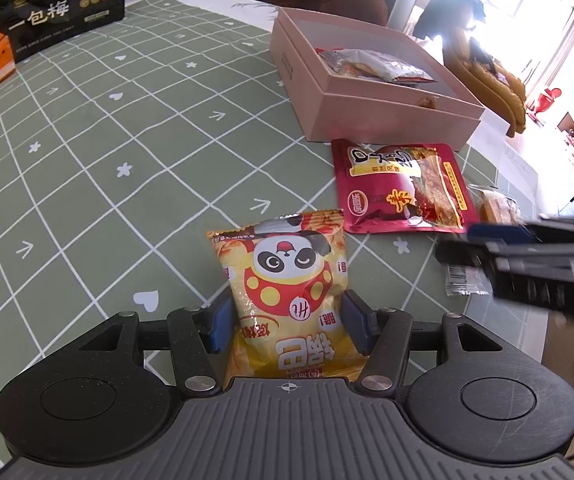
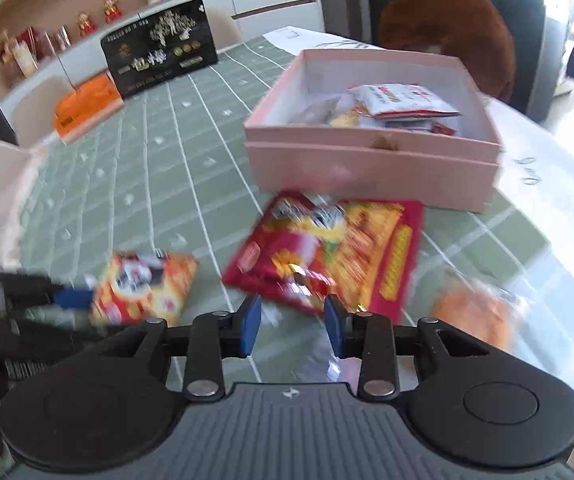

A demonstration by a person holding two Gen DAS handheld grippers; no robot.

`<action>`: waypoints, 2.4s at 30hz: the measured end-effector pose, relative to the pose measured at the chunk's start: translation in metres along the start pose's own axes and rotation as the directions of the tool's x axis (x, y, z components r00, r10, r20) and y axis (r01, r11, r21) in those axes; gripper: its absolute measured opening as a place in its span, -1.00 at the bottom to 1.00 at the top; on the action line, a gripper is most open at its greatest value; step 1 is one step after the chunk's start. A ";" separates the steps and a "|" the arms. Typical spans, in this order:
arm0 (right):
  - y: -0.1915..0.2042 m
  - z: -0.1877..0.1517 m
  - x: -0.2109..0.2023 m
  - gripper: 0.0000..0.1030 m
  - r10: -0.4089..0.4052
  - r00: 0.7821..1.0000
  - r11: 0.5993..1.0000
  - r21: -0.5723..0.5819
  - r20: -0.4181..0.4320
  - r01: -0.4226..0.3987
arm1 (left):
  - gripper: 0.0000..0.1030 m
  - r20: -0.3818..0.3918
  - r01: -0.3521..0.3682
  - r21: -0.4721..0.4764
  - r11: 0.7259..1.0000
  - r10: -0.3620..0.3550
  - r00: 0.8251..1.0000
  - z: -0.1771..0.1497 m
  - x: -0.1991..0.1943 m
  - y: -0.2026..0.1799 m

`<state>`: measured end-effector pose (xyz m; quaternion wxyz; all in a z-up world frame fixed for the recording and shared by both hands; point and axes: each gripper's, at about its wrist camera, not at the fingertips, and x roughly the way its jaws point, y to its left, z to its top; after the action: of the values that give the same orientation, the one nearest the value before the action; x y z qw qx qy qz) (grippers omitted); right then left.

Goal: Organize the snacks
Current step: 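Grasp the clear stick packet with the right while the left holds the panda packet, then drop the stick packet into the pink box with the right while the left drops the panda packet in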

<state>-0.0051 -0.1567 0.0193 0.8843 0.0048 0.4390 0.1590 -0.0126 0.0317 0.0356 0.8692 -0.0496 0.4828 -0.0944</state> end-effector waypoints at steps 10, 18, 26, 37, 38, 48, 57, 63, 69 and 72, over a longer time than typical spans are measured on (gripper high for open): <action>-0.021 -0.021 0.003 0.30 -0.138 0.990 0.983 0.118 -0.017 0.139 | 0.22 0.015 -0.031 0.031 0.999 0.030 0.999 -0.002 0.002 -0.009; 0.003 -0.014 0.016 -0.14 -0.149 0.989 0.989 0.000 0.003 0.149 | 0.21 0.010 -0.013 0.019 1.000 0.013 1.000 -0.005 -0.001 -0.007; 0.029 -0.050 -0.015 -0.11 -0.055 0.998 0.994 -0.092 -0.042 0.051 | 0.20 -0.021 0.006 0.065 0.998 -0.004 1.000 -0.010 -0.005 -0.014; 0.027 -0.032 -0.006 -0.26 -0.093 0.995 0.993 -0.081 -0.038 0.090 | 0.21 -0.026 -0.009 0.045 0.999 0.010 1.000 -0.011 -0.005 -0.017; 0.027 -0.030 -0.007 -0.26 -0.079 0.996 0.993 -0.086 -0.046 0.075 | 0.21 -0.031 -0.014 0.044 0.999 0.016 0.999 -0.009 -0.004 -0.018; -0.002 -0.032 -0.050 -0.28 -0.019 1.000 0.999 0.049 -0.002 0.020 | 0.31 -0.054 -0.084 0.084 0.993 0.088 0.995 -0.004 0.003 -0.031; -0.023 -0.028 -0.083 -0.28 -0.008 0.994 0.993 0.118 0.110 -0.005 | -0.02 -0.009 -0.037 0.012 0.999 0.038 0.999 -0.003 -0.009 -0.034; -0.030 -0.037 -0.073 -0.28 -0.023 0.998 0.990 0.142 0.060 0.014 | -0.04 0.139 0.063 0.034 0.997 -0.067 0.988 0.040 -0.032 -0.046; -0.031 -0.037 -0.073 -0.28 -0.041 0.998 0.989 0.141 0.052 0.033 | 0.00 0.350 0.168 0.059 0.984 -0.178 0.920 0.143 -0.039 -0.059; -0.030 -0.032 -0.071 -0.28 -0.052 0.998 0.989 0.143 0.040 0.046 | -0.03 0.295 0.253 -0.043 0.967 -0.229 0.927 0.186 -0.014 -0.047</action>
<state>-0.0618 -0.2100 0.0500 0.8947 0.0605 0.4298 0.1052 0.1322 -0.0118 0.1540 0.9093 -0.1568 0.3448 -0.1726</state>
